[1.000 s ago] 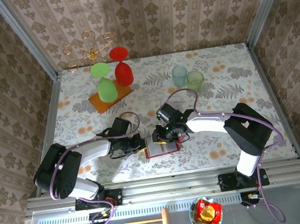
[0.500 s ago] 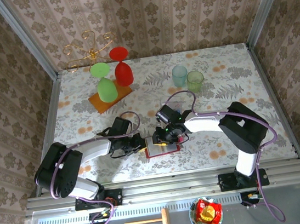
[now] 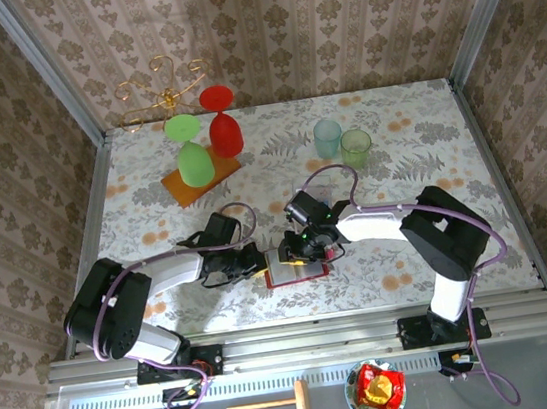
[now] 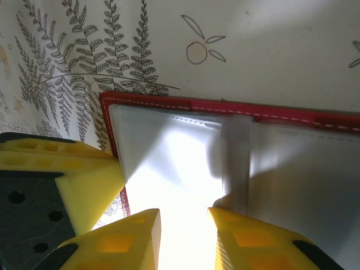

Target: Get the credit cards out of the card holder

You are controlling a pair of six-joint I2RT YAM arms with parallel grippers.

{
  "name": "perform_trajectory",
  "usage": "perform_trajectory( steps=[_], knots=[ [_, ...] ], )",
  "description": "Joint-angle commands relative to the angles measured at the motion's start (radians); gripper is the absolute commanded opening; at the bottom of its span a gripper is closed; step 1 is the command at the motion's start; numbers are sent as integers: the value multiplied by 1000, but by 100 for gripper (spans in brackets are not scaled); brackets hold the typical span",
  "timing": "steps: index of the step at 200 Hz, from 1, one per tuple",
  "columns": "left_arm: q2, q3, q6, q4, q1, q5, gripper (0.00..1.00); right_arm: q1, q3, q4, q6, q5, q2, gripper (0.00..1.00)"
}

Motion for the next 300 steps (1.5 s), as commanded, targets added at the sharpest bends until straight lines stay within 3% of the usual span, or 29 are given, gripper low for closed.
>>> perform_trajectory(
  steps=[1, 81, 130, 240, 300],
  knots=[
    [25, 7, 23, -46, 0, -17, 8, -13, -23, -34, 17, 30, -34, 28],
    [10, 15, 24, -61, 0, -22, 8, -31, -48, -26, 10, 22, -54, 28],
    [-32, 58, 24, -100, 0, -22, 10, -47, -98, 79, 42, -46, -52, 26],
    [-58, 71, -79, 4, -36, 18, 31, -91, -205, 286, 123, -137, -40, 26],
    [4, 73, -103, 52, -61, 17, 33, -102, -232, 337, 143, -159, -21, 25]
  ],
)
